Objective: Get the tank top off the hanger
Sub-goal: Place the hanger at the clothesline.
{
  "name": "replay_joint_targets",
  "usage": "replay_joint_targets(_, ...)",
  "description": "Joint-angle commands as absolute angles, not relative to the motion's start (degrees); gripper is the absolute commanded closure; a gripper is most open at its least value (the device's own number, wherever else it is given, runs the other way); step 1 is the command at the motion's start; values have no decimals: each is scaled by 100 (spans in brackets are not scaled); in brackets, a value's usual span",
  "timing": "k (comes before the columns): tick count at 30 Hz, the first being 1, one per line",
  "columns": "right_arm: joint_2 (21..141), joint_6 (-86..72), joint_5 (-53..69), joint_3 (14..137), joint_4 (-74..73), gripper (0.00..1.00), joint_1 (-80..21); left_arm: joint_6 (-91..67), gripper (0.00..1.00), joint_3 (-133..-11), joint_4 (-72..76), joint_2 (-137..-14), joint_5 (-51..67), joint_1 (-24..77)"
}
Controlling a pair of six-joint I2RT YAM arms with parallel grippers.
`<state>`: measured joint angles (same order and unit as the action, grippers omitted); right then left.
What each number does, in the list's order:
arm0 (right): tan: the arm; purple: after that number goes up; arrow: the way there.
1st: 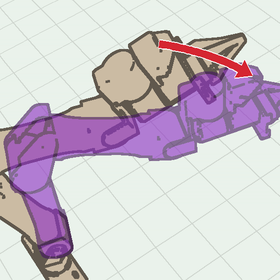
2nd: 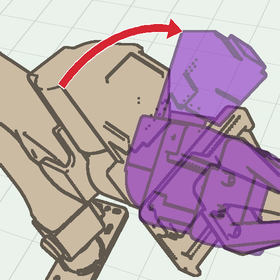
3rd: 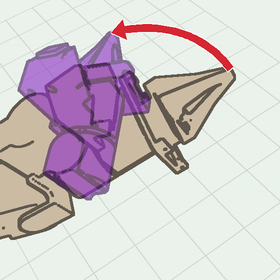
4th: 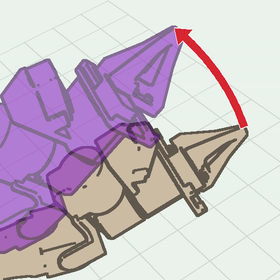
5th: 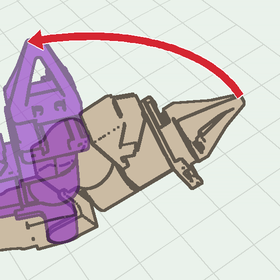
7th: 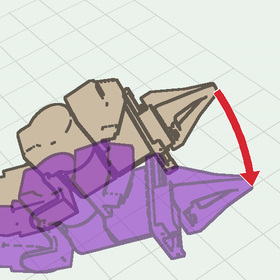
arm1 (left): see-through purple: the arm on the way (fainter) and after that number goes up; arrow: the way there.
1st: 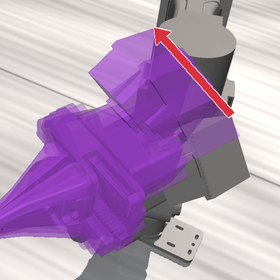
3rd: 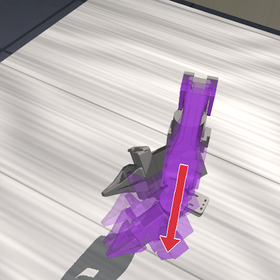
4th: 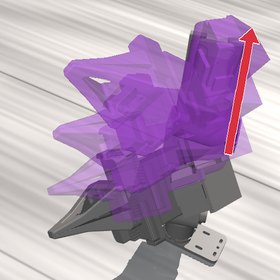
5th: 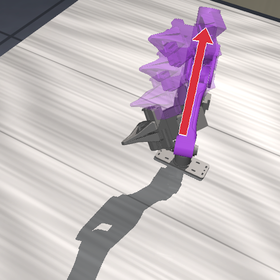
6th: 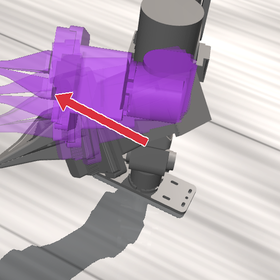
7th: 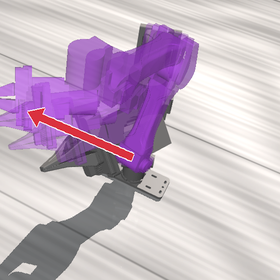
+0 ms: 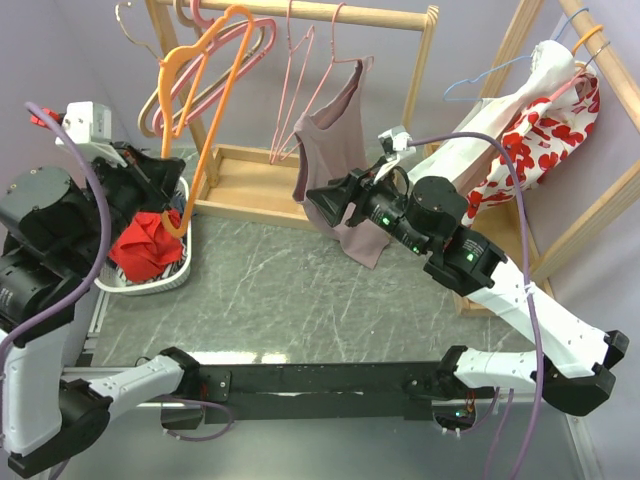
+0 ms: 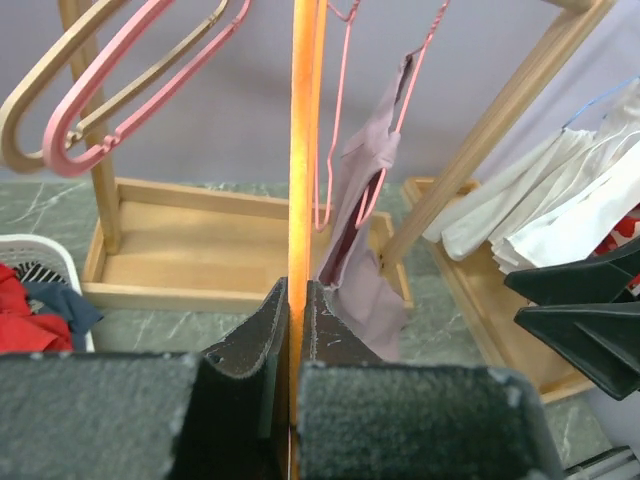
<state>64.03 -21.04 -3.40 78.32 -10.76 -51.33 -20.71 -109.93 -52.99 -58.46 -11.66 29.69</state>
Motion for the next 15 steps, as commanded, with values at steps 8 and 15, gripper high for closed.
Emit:
replay_joint_targets(8, 6372, -1969, -413, 7831, -949, 33, -5115, -1969, 99, -11223, -6301, -6617, -1090, 2971)
replay_joint_targets(15, 6276, -1916, -457, 7761, -949, 33, -5080, -1565, 99, -12548, -6565, -8118, -1301, 2945)
